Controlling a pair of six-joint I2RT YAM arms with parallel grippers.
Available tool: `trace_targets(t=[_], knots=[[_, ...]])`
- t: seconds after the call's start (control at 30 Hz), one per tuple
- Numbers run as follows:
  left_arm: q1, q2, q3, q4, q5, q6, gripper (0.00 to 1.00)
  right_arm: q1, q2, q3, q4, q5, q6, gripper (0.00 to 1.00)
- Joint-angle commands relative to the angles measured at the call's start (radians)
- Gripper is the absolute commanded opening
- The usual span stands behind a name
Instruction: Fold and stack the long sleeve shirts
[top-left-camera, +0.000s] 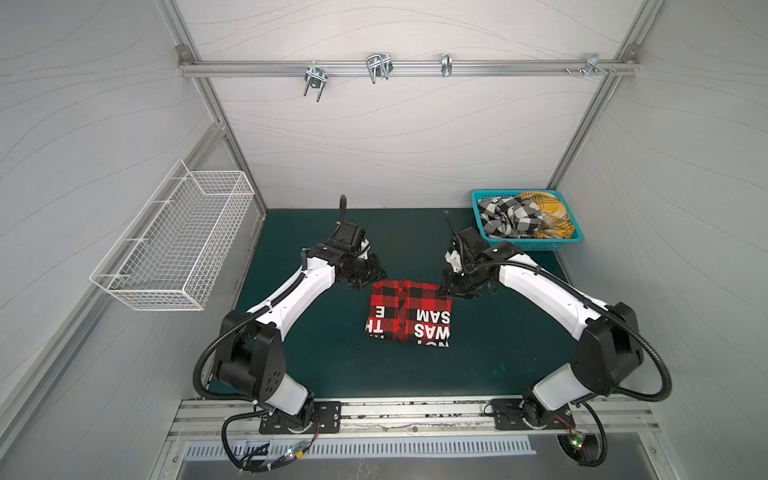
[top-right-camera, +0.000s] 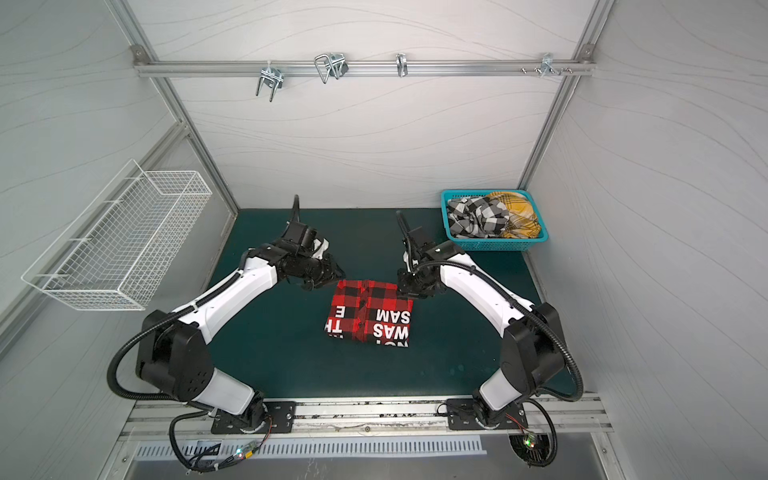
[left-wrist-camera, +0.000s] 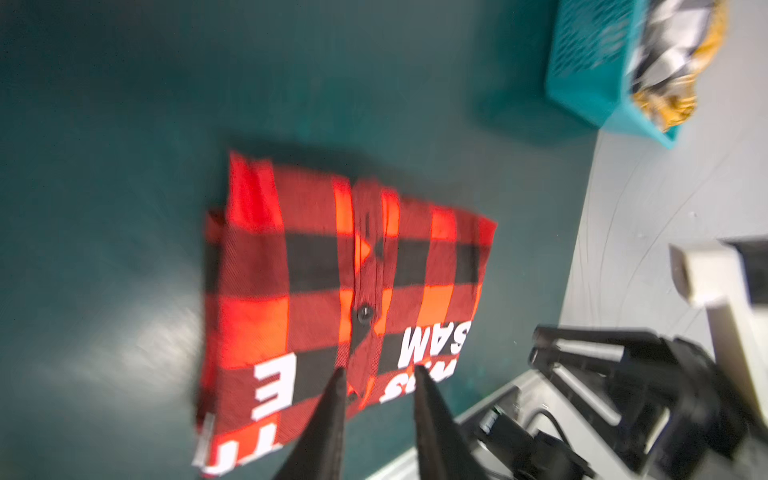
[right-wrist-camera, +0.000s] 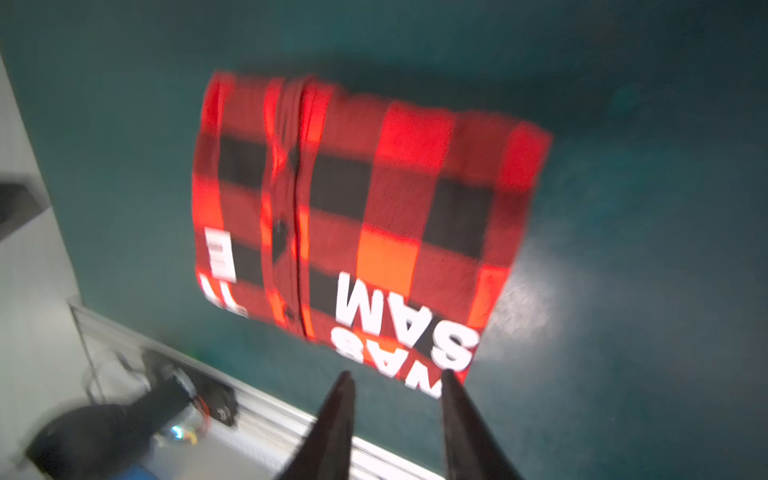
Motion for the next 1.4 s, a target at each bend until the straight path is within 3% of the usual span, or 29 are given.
trace_targets(t=[0.0, 0.3, 0.47, 0.57, 0.63, 0.7, 0.8, 1.07, 1.37], knots=[[0.000, 0.053, -0.042, 0.051, 0.026, -0.033, 0.21, 0.012, 0.015, -0.088, 0.075, -0.023, 0.129, 0.23], [-0.004, 0.155, -0.135, 0.116, 0.019, -0.037, 0.13, -0.028, 0.187, -0.198, 0.192, -0.074, 0.093, 0.12], [-0.022, 0.187, -0.232, 0.173, 0.006, -0.050, 0.11, -0.030, 0.209, -0.232, 0.206, -0.035, 0.085, 0.12], [-0.034, 0.161, -0.211, 0.115, -0.058, -0.036, 0.10, -0.046, 0.202, -0.220, 0.172, -0.029, 0.071, 0.11], [-0.065, 0.087, -0.163, 0.064, -0.104, -0.034, 0.15, -0.046, 0.161, -0.196, 0.128, -0.002, 0.057, 0.12], [-0.101, 0.013, -0.095, 0.013, -0.154, -0.039, 0.27, -0.045, 0.103, -0.160, 0.083, 0.015, 0.046, 0.15], [-0.099, -0.003, -0.007, -0.021, -0.182, -0.053, 0.29, -0.046, 0.061, -0.088, 0.037, 0.022, 0.037, 0.18], [-0.022, 0.295, 0.199, -0.012, -0.121, -0.012, 0.17, -0.068, 0.211, 0.043, 0.081, -0.003, 0.027, 0.18], [0.005, 0.461, 0.222, 0.003, -0.141, 0.001, 0.13, -0.126, 0.380, 0.057, 0.148, -0.020, -0.010, 0.17]])
